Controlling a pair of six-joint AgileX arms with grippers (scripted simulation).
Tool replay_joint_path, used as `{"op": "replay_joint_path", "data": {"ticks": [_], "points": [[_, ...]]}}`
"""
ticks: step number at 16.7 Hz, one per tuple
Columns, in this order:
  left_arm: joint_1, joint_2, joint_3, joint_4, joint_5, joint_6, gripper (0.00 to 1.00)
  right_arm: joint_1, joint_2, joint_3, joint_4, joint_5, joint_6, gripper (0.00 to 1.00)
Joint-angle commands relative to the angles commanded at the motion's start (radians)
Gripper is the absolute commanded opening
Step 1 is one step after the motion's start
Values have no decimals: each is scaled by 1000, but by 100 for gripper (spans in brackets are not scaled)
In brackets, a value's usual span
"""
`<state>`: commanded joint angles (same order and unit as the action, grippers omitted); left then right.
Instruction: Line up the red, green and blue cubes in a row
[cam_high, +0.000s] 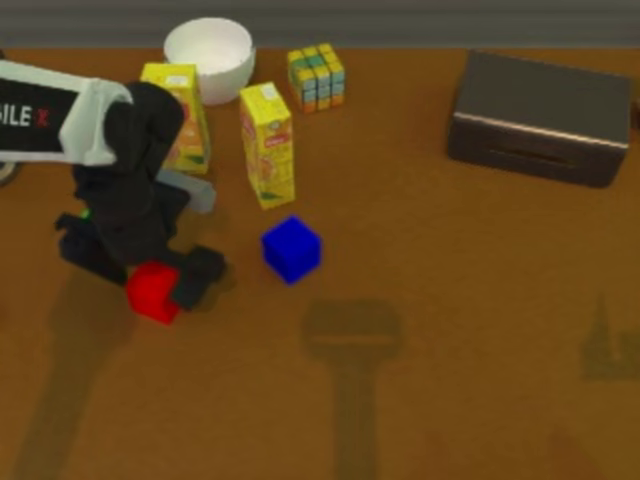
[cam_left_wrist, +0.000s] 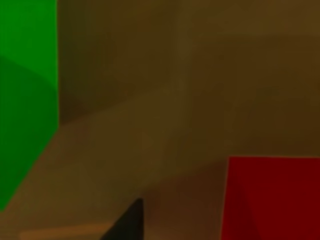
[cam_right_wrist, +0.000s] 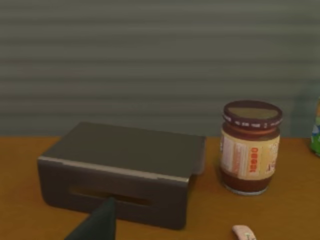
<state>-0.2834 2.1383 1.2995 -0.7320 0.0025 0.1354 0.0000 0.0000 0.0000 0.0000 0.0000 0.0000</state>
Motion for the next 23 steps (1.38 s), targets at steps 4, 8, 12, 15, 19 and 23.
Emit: {"op": "replay_joint_path", "data": {"ticks": [4, 8, 12, 15, 19, 23], "points": [[0, 0, 0, 0, 0, 0, 10, 0, 0, 0, 0, 0, 0, 100], [0, 0, 0, 0, 0, 0, 0, 0, 0, 0, 0, 0, 0, 100], [0, 0, 0, 0, 0, 0, 0, 0, 0, 0, 0, 0, 0, 100], [1, -34, 14, -17, 4, -1, 0, 0, 0, 0, 0, 0, 0, 100], [11, -78, 75, -126, 3, -5, 0, 0, 0, 0, 0, 0, 0, 100], [19, -137, 140, -252, 3, -5, 0, 0, 0, 0, 0, 0, 0, 100]]}}
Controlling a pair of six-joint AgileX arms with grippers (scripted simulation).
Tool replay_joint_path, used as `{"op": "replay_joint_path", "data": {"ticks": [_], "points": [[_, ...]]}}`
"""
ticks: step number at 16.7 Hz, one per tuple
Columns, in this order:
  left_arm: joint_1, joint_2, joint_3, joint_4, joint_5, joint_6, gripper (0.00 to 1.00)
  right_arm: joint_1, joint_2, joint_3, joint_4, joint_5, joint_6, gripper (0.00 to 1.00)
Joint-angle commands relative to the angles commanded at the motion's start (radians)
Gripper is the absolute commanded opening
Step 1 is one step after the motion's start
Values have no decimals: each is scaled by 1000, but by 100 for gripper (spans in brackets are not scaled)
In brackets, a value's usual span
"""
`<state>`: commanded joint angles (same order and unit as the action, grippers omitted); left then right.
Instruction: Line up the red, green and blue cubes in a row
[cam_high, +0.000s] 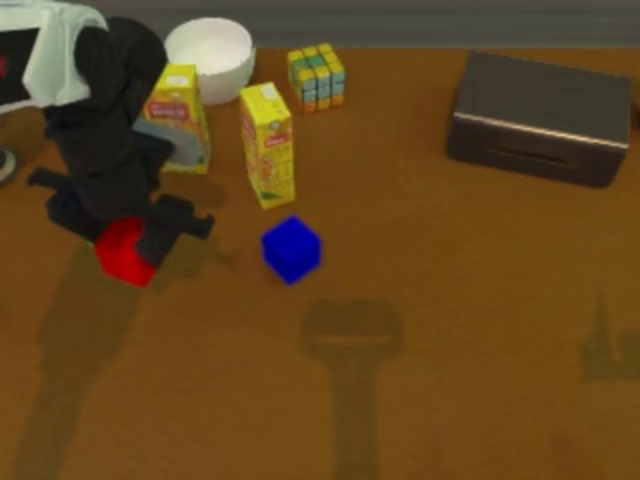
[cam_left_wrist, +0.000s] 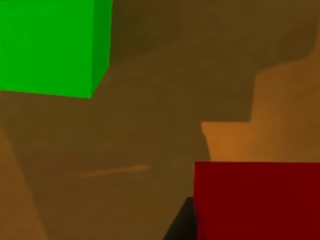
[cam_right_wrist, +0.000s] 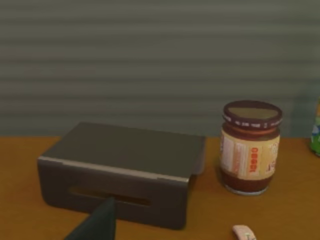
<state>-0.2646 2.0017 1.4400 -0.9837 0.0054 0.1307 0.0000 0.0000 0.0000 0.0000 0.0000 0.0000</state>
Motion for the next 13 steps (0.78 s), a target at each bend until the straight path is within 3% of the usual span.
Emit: {"op": "replay_joint_path", "data": {"ticks": [7, 13], "points": [[-27, 0, 11, -12, -2, -36, 0, 0, 0, 0, 0, 0, 0, 100], [-178, -5, 27, -50, -11, -364, 0, 0, 0, 0, 0, 0, 0, 100]]}}
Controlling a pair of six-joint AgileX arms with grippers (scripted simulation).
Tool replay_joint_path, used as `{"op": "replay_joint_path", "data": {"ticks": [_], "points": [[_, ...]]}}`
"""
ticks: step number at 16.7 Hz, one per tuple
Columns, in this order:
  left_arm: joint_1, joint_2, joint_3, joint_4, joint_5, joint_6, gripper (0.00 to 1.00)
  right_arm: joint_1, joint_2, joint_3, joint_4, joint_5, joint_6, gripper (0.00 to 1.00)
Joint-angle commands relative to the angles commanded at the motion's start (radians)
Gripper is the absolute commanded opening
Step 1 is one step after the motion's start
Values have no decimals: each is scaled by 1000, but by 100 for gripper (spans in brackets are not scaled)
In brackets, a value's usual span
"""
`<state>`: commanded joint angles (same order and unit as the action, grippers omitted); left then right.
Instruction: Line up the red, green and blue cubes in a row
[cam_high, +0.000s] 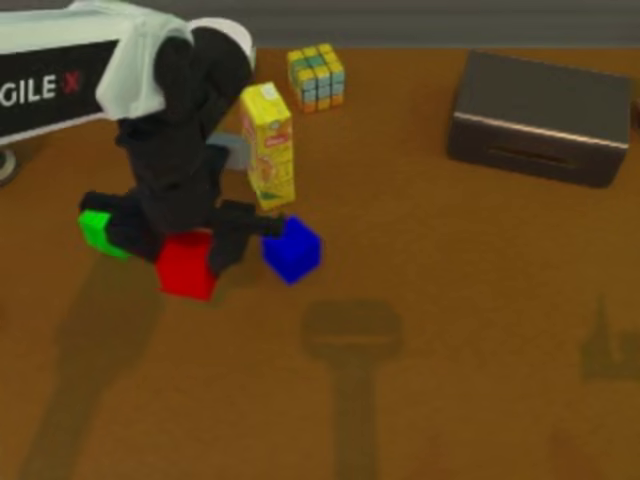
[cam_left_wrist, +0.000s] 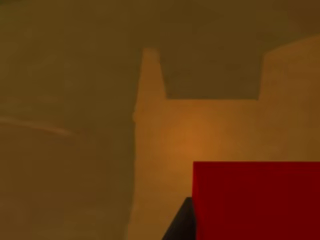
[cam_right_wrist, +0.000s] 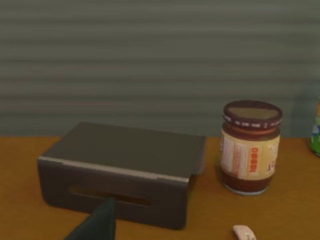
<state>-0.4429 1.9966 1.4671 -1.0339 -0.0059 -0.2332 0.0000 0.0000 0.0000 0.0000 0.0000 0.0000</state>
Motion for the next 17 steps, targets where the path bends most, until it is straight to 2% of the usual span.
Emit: {"op": "replay_joint_path", "data": {"ticks": [4, 7, 13, 17], "points": [[-123, -15, 4, -25, -7, -275, 0, 0, 0, 0, 0, 0, 0, 100], [-184, -36, 3, -29, -12, -388, 0, 0, 0, 0, 0, 0, 0, 100], [-193, -37, 0, -24, -12, -407, 0, 0, 0, 0, 0, 0, 0, 100], [-191, -4, -64, 75, -12, -409, 0, 0, 0, 0, 0, 0, 0, 100]]}}
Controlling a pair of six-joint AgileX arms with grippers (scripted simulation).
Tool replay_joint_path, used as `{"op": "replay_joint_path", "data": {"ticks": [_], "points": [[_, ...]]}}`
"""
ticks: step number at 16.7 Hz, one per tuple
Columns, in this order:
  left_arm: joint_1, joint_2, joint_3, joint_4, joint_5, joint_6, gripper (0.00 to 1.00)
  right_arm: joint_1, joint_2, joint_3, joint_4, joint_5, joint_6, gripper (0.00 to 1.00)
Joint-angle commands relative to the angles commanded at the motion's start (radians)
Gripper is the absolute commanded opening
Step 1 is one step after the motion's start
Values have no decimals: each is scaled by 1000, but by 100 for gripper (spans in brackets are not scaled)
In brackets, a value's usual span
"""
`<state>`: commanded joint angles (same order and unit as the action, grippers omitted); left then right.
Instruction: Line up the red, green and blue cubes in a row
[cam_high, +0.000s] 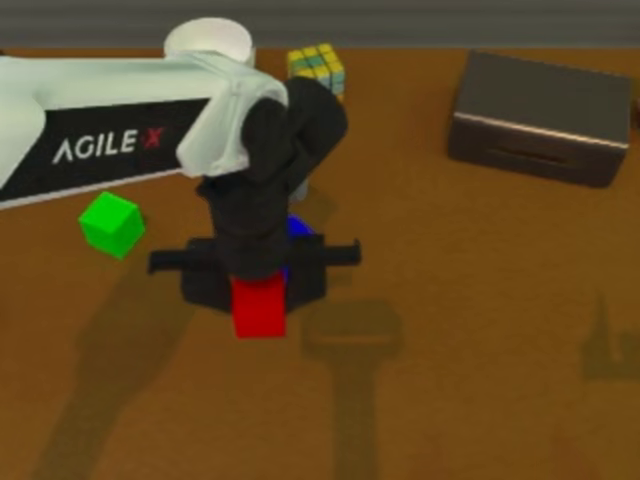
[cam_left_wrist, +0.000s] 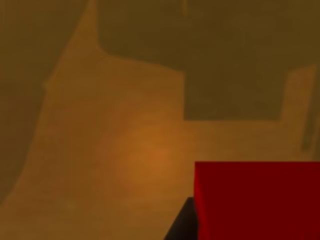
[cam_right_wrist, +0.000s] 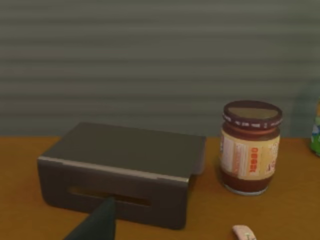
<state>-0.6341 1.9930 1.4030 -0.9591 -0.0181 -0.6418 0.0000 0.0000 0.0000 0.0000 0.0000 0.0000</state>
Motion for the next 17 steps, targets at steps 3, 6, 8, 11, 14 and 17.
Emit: {"op": "replay_joint_path", "data": {"ticks": [3, 6, 8, 11, 14, 17], "points": [[-2, 39, -66, 106, 1, 1, 0, 0, 0, 0, 0, 0, 0, 100], [-4, 55, -93, 150, 0, 2, 0, 0, 0, 0, 0, 0, 0, 100], [-4, 55, -93, 150, 0, 2, 0, 0, 0, 0, 0, 0, 0, 100], [-4, 55, -93, 150, 0, 2, 15, 0, 0, 0, 0, 0, 0, 100], [-4, 55, -93, 150, 0, 2, 38, 0, 0, 0, 0, 0, 0, 100], [-4, 55, -93, 150, 0, 2, 60, 0, 0, 0, 0, 0, 0, 100]]}}
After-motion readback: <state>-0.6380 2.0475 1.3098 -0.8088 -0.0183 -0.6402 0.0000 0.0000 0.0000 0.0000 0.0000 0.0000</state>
